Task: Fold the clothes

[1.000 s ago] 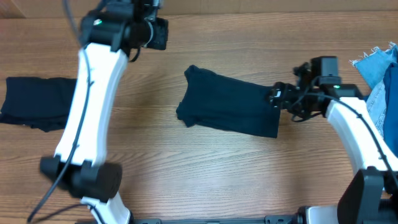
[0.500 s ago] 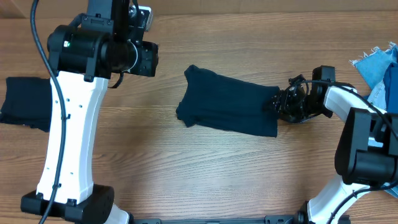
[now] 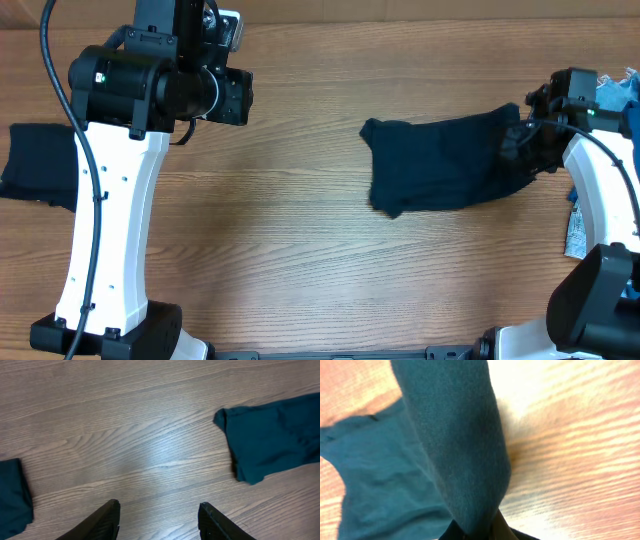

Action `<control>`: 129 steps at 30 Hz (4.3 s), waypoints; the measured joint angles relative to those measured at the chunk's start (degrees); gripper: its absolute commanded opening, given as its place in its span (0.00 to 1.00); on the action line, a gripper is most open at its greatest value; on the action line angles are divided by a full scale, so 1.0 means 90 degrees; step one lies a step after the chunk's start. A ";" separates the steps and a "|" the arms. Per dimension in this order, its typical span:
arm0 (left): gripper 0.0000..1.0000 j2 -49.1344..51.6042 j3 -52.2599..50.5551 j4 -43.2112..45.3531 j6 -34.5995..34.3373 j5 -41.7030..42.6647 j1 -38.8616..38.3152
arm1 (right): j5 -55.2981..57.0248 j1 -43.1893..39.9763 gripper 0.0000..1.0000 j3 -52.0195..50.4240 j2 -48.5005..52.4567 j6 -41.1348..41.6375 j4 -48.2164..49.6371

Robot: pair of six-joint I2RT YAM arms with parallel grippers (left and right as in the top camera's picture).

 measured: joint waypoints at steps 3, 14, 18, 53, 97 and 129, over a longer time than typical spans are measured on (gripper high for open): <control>0.54 0.0000 0.0000 -0.0002 0.0000 0.0000 0.0000 | 0.0194 0.0583 0.04 0.0068 0.0000 0.0007 -0.0073; 0.54 0.0000 0.0000 -0.0073 0.0000 0.0000 0.0000 | -0.0022 0.2548 0.04 0.0070 0.1020 0.0940 0.0680; 0.54 0.0000 0.0000 -0.0078 0.0000 0.0000 0.0000 | -0.0061 0.3096 0.07 0.0070 0.1107 0.0984 0.1222; 0.64 0.0000 0.0000 0.0039 0.0017 0.0000 0.0000 | -0.1387 0.2907 0.04 -0.0306 0.1671 0.0306 0.0461; 0.11 0.4500 0.1032 0.1851 -0.0231 0.0529 -0.1528 | -0.0415 0.2373 0.04 -0.1724 0.0602 0.0493 0.0923; 0.40 0.3218 -0.0624 0.0712 -0.1195 0.0879 -0.2460 | -0.0918 0.1309 0.60 -0.0940 0.0563 0.0991 0.2412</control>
